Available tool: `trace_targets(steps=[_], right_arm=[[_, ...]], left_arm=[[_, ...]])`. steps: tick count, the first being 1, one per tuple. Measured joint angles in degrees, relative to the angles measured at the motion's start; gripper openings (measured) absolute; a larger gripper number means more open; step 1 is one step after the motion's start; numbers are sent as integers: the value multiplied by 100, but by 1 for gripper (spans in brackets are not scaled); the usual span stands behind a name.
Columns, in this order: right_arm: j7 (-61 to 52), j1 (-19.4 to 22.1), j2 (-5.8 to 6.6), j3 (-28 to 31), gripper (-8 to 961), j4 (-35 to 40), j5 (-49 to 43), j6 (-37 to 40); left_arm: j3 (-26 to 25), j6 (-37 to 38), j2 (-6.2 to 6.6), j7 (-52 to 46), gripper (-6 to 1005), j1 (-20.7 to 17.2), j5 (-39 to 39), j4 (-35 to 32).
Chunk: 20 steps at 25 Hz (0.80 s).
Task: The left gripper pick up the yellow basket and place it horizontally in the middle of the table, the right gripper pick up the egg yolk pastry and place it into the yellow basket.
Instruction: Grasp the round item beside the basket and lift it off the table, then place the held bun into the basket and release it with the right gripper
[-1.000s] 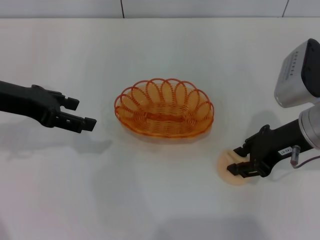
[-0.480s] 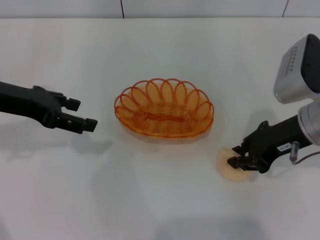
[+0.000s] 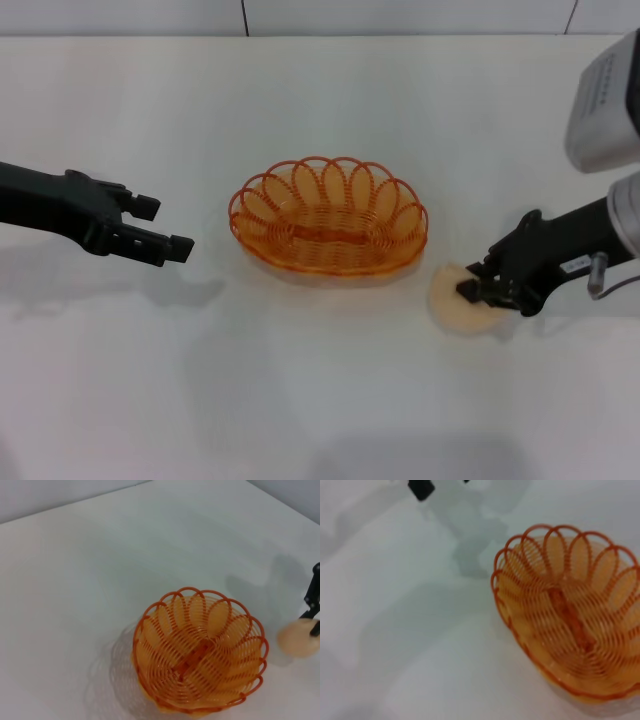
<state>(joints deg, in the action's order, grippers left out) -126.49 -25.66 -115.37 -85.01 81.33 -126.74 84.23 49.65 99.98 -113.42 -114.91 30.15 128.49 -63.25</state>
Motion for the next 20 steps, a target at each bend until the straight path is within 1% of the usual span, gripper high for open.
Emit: trace_targets(steps=[5, 8, 12, 15, 20], right_arm=[[-49, 13, -8, 291, 142, 351, 27, 187], [-58, -71, -8, 374, 126, 428, 132, 185], [-20, -339, -10, 350, 96, 345, 232, 50], [-12, -563, -17, 188, 74, 234, 245, -177], [-10, -955, -34, -117, 72, -156, 247, -646]], left_arm=[[0, -6, -2, 33, 887, -21, 0, -2], [1, -6, 3, 37, 887, -25, 0, -3], [1, 4, -3, 80, 887, -25, 21, -3], [1, 15, -14, 105, 887, -13, 22, -3], [10, 10, -16, 137, 887, -11, 10, -3]])
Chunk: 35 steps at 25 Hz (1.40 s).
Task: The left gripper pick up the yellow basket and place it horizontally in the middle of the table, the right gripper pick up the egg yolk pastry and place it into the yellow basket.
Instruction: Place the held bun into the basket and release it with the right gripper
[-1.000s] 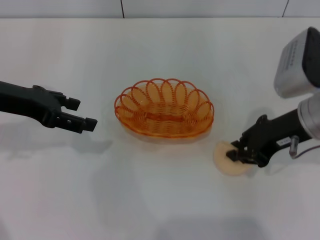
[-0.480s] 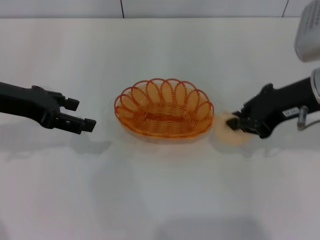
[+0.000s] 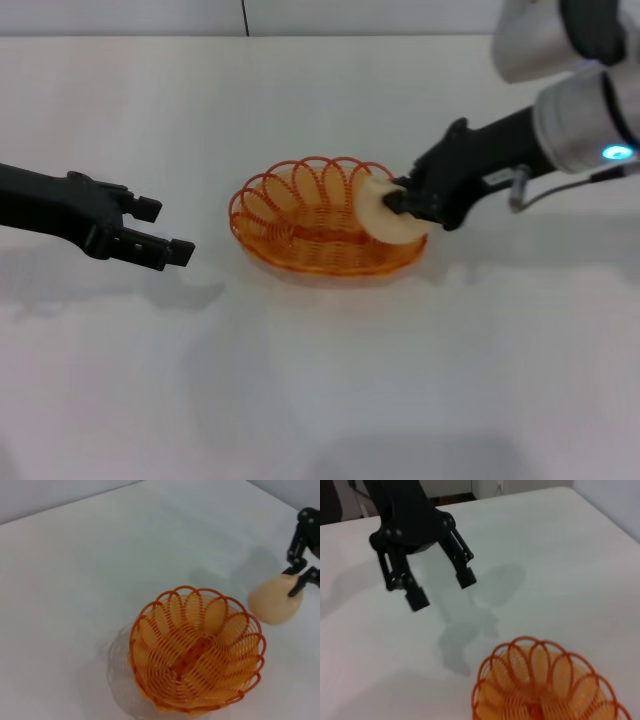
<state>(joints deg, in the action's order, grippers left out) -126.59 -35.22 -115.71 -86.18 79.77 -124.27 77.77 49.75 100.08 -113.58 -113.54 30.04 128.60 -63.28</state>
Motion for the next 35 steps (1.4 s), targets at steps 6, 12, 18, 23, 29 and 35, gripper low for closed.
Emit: trace_targets(steps=[6, 12, 18, 23, 29, 35], right_arm=[[6, -303, -12, -309, 70, -467, 3, -568], [34, -396, -20, -572, 69, -706, 15, -962], [62, -423, -22, -646, 68, -834, 68, -1189], [64, -423, -22, -660, 92, -841, 78, -1287], [72, -428, -28, -693, 238, -822, 79, -1322], [83, -301, -18, -690, 427, -637, 164, -1304]], left_arm=[[22, -8, -10, 0, 887, 11, -10, 0], [2, -21, -9, -1, 887, 45, -10, 0], [-1, -35, -6, -1, 888, 68, -10, 0], [-1, -77, -5, -1, 888, 67, -3, 0], [-1, -97, -5, -7, 888, 64, 9, 0], [-3, -152, -6, 1, 888, 39, -10, 0]])
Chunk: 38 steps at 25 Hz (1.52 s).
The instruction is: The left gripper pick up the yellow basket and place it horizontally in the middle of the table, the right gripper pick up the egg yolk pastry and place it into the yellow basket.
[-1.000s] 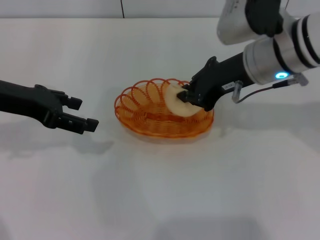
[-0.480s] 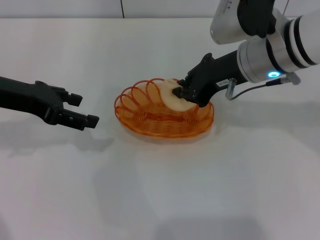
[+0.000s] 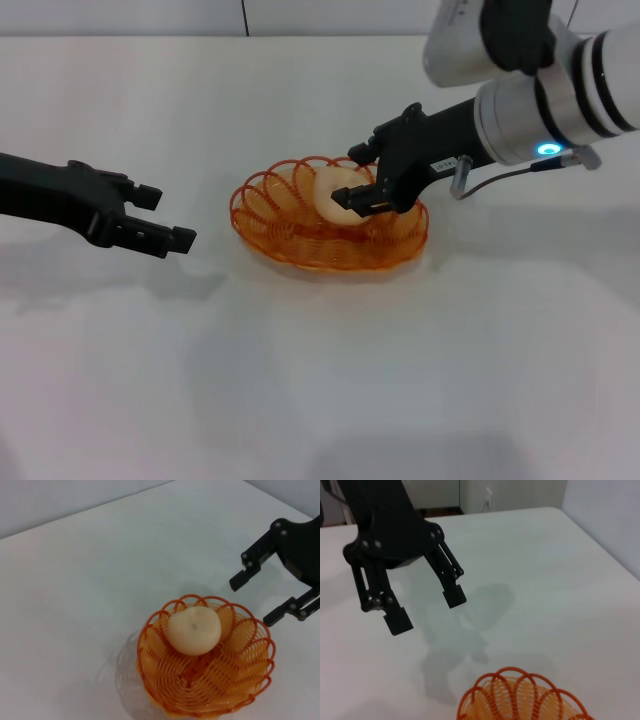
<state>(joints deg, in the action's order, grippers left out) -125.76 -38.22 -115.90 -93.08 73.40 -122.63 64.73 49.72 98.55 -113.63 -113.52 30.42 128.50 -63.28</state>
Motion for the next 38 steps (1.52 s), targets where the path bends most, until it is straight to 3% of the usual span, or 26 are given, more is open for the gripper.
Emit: trace_targets(steps=[8, 12, 17, 23, 38], right_arm=[[417, 921, 37, 402, 610, 667, 478, 0], [1064, 1444, 50, 934, 695, 753, 1180, 318], [1553, 1849, 56, 1581, 847, 752, 1416, 891], [1839, 2010, 66, 1871, 845, 569, 1568, 1223], [1889, 1951, 68, 1806, 838, 546, 1617, 1340]], left_arm=[[-8, -72, 1, 113, 888, -29, -17, 0], [-7, -82, 0, 135, 888, -29, -25, 0], [-7, -92, -8, 204, 888, -29, -31, 0], [-7, -138, -26, 349, 887, -89, -184, 3], [-7, -137, -67, 668, 887, -80, -369, 44]])
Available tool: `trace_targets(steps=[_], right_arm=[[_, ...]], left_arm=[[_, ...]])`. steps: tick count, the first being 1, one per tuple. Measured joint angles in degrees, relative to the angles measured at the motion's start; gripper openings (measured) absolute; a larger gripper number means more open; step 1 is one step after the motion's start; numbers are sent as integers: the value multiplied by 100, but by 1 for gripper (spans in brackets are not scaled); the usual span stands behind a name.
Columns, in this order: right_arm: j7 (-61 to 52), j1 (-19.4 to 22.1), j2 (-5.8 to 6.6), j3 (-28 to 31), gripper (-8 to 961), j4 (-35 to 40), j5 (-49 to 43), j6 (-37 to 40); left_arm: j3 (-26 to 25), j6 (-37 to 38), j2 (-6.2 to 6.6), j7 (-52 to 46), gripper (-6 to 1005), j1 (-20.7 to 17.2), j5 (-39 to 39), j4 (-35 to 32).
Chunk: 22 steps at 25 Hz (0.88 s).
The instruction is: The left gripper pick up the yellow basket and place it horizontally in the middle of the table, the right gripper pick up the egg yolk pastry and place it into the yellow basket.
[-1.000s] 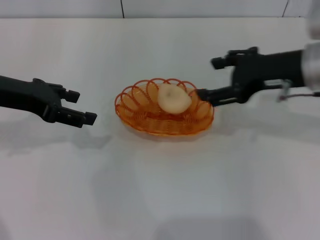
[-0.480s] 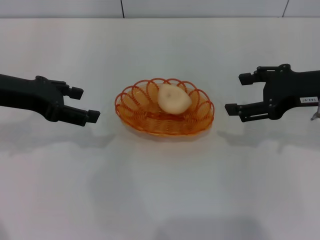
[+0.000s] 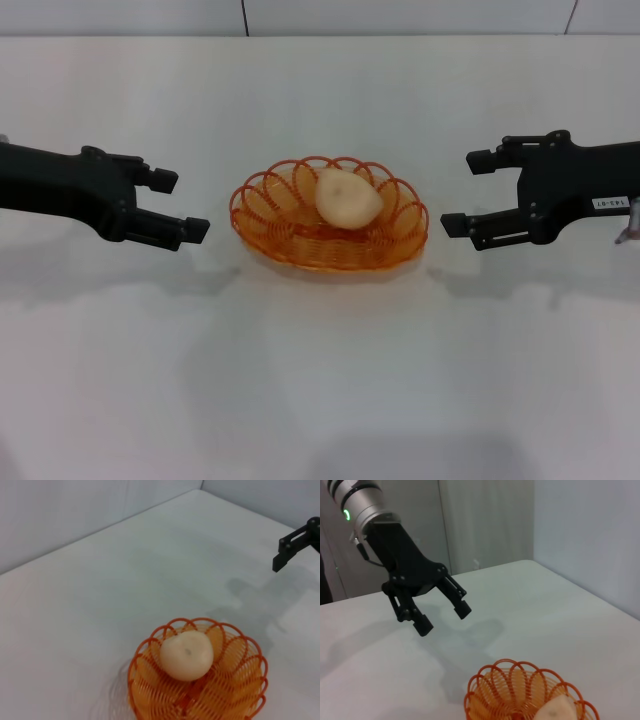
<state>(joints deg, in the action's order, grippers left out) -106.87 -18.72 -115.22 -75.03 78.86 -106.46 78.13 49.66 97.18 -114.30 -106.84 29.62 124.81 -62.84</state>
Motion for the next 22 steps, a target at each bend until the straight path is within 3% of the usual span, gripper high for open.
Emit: trace_targets(steps=[22], right_arm=[[18, -82, -9, 6, 834, -4, -31, 35]], left_arm=[[123, 298, -92, 399, 887, 109, -168, 88]])
